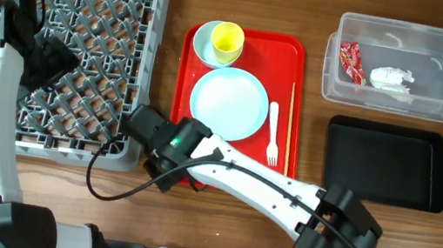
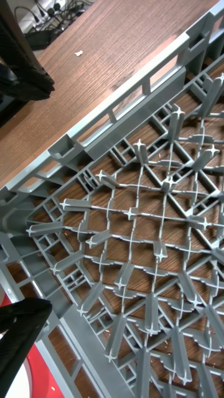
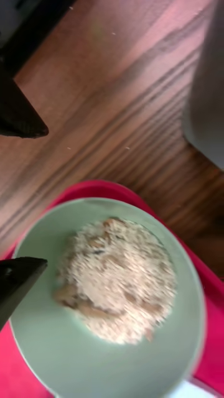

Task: Sort waste into correct bins and load items into the dishwasher rack
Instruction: 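Lower the right gripper to the green rice bowl and grasp its rim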

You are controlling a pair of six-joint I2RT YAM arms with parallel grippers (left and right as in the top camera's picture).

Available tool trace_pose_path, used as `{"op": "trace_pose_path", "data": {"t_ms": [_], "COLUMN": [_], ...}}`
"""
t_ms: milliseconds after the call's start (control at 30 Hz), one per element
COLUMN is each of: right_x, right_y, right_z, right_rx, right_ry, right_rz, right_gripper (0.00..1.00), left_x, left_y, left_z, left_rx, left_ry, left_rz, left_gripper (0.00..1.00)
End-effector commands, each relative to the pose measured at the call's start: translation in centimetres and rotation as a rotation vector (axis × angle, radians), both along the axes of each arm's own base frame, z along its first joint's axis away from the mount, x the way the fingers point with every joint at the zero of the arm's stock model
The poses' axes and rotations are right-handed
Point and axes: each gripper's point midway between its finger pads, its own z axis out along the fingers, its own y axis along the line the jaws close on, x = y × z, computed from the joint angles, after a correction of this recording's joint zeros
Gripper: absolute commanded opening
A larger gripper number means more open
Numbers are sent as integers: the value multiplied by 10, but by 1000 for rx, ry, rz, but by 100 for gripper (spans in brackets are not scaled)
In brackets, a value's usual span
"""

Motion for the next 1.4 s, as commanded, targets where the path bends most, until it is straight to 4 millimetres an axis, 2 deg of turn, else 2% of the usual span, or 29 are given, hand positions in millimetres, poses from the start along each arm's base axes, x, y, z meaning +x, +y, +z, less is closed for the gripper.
{"op": "trace_pose_path", "data": {"t_ms": [0, 133, 400, 667, 833, 1067, 1300, 1367], "right_x": [11, 9, -2, -1, -2, 4, 4, 4], "right_y": [4, -2, -23, -20, -25, -38, -37, -36], "right_z": [5, -7, -35, -36, -49, -54, -63, -64], "right_rx": [19, -3, -68, -58, -101, -173, -184, -184], "right_ry": [-72, -74, -42, -50, -37, -67, -64, -62], "right_rz": [41, 67, 108, 113, 135, 129, 146, 141], "right_gripper": [58, 54, 53, 44, 38, 37, 37, 34], "left_x": [1, 1, 1, 1, 1, 1, 1, 1], "left_y": [2, 2, 2, 2, 2, 2, 2, 2], "left_z": [7, 7, 7, 7, 7, 7, 7, 7], "left_rx": [3, 3, 3, 3, 3, 3, 3, 3], "left_ry": [-29, -29, -29, -29, -29, -29, -29, -29], "left_rz": [18, 18, 18, 18, 18, 18, 18, 18], "left_gripper": [100, 100, 100, 100, 100, 100, 100, 100]}}
